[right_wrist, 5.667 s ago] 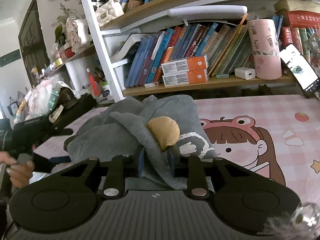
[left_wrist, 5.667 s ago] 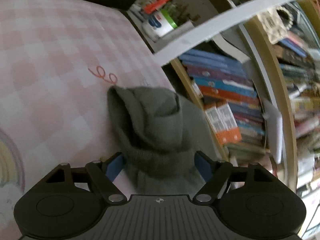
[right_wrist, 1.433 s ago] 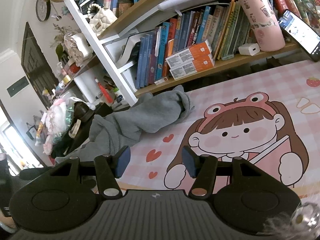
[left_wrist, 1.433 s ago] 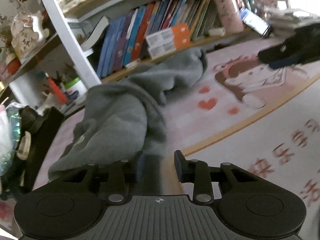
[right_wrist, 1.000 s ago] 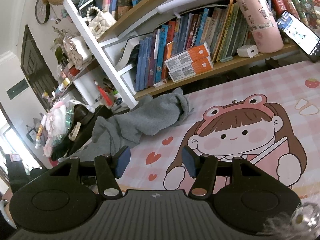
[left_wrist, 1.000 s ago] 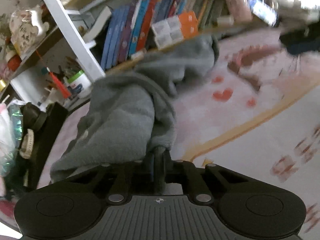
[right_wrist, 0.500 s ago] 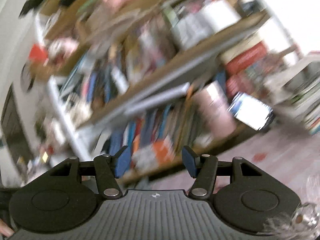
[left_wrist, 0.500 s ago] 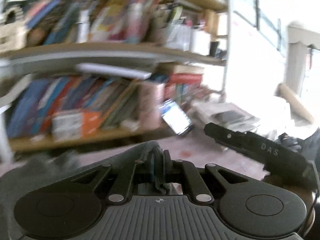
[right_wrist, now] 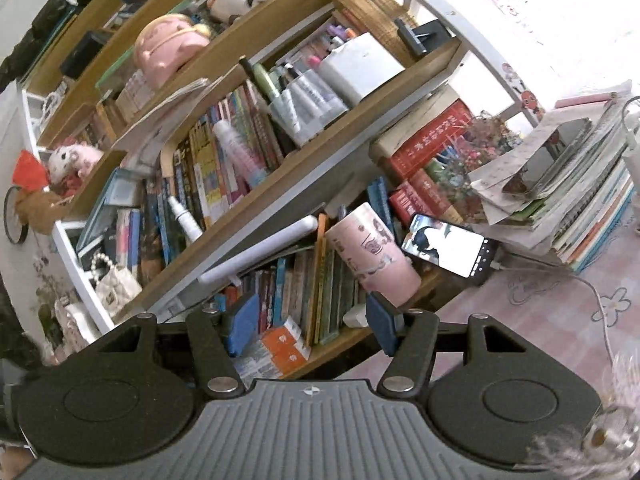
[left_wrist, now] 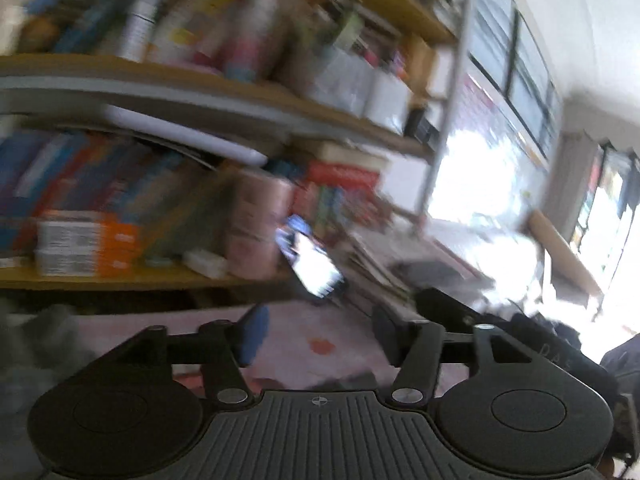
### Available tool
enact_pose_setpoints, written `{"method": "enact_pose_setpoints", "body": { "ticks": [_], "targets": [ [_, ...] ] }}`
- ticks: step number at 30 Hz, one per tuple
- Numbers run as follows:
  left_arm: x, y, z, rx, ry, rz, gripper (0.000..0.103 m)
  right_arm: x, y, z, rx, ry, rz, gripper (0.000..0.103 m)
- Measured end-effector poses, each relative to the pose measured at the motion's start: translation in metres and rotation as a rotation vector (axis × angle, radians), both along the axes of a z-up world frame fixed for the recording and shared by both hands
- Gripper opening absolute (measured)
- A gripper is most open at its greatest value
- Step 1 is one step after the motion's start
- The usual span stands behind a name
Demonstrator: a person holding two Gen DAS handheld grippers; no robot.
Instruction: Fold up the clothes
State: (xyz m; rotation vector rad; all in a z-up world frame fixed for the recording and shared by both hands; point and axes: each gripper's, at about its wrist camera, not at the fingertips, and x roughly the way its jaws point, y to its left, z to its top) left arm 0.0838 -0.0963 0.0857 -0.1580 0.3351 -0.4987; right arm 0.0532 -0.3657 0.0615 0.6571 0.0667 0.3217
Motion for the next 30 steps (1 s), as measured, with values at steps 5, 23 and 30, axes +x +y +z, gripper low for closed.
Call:
{"method": "enact_pose_setpoints", "body": {
  "ticks": [5,23,30],
  "targets": [
    [-0.045,0.087,-0.012,0.020,0.000,0.287,0.061,0.004,0.014,-0.001,-0.068,0.038,0.037,0.060],
    [-0.107,0.246,-0.087,0.111,0.145,0.873,0.073,0.021,0.085,-0.025,-0.451,0.171,0.216,0.066],
    [-0.109,0.257,-0.098,0.065,0.141,0.919,0.078,0.034,0.082,-0.036,-0.513,0.241,0.150,0.066]
  ]
}}
